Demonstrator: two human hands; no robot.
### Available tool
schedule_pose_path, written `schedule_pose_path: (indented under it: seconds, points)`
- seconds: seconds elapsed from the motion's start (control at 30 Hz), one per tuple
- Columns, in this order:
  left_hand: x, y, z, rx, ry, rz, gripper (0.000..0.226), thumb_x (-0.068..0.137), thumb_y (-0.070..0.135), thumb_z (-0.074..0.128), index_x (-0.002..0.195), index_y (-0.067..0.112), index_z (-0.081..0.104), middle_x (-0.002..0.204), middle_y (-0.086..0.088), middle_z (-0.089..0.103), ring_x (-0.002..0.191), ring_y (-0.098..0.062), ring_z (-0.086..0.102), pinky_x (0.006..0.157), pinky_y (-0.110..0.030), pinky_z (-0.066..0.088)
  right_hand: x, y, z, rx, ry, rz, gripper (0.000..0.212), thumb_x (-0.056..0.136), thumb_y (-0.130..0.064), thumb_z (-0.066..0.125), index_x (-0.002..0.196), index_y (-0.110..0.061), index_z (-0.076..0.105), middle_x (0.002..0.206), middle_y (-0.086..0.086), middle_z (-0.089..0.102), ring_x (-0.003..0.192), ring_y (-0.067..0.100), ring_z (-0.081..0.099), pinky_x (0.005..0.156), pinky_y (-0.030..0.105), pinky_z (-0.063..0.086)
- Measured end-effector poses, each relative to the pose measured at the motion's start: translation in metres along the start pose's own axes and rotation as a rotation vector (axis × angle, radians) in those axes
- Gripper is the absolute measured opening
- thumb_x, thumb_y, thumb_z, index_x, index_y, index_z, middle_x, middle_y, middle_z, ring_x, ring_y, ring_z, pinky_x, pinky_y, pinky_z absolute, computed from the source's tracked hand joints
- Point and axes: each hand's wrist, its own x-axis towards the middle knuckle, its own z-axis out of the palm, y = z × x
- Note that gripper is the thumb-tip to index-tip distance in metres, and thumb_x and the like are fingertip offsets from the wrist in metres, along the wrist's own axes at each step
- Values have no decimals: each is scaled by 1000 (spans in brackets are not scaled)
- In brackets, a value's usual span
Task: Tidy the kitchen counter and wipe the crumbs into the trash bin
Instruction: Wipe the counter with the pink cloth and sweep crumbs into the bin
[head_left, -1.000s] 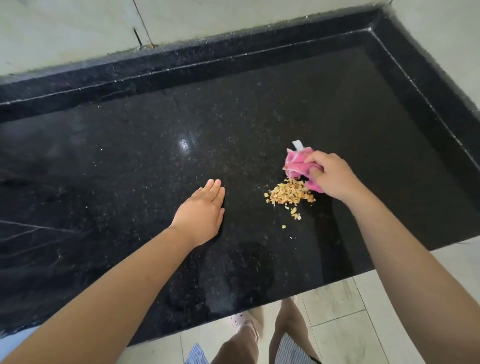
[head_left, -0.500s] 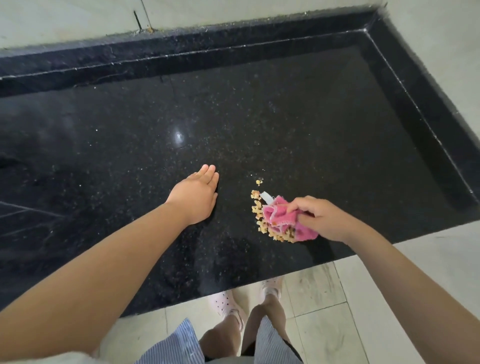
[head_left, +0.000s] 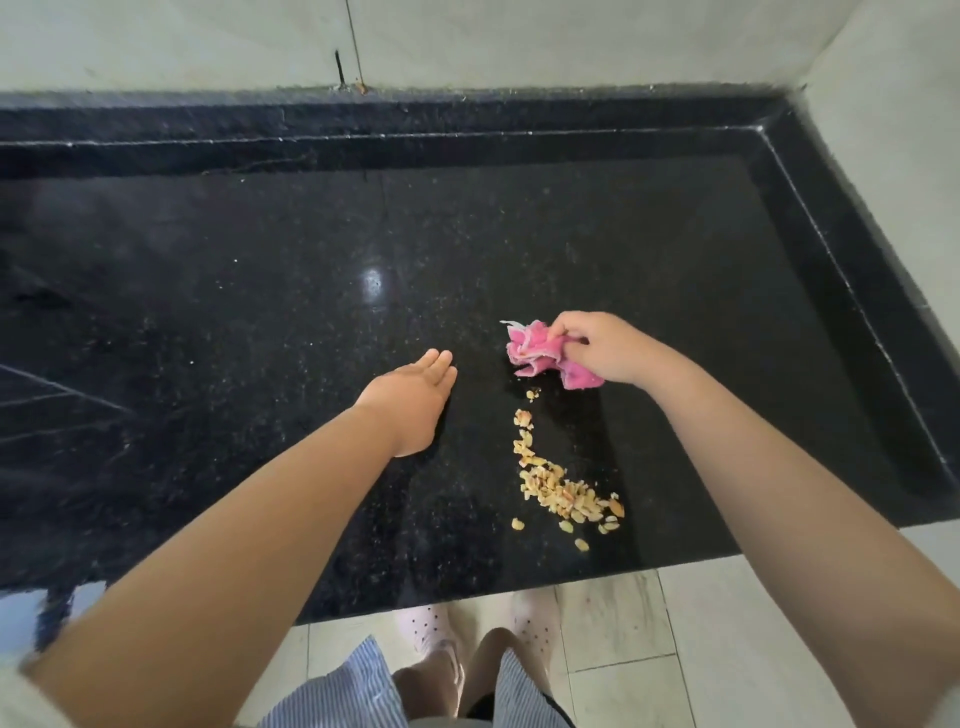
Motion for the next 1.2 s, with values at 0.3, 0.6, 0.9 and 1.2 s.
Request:
schedule_pose_path:
  seconds: [0.3,0.6,0.9,1.2]
  points:
    - [-2,0,-12,79,-56,-18,67,94,2,30,150,9,-6,158,-5,-15,147,-16,-9,120,-32,2,-36,2,29,-53,-313,-74,22,95,-8,40,87,-26,51,106,0,46,91,13,49,73,22,39]
    - [-28,28,11,-42,91,-179,55,101,17,24,151,10,-1,159,-3,-8,148,-17,-8,120,-33,0,-65,20,11,-34,-363,-172,24,93,-4,40,96,-17,60,117,-4,58,105,19,58,92,37,48]
    - [-68,56,57,-301,127,-377,52,104,24,16,151,9,0,159,-4,-6,148,-17,-5,121,-29,4,-76,27,-3,-102,-225,-199,22,94,-4,39,88,-20,54,101,-6,57,74,-3,48,63,11,36]
    - [-95,34,75,-402,196,-571,52,104,26,19,150,7,7,159,-6,0,148,-19,0,120,-29,9,-60,26,-11,28,73,-102,16,93,-4,43,90,-13,56,99,12,62,84,20,53,64,21,39]
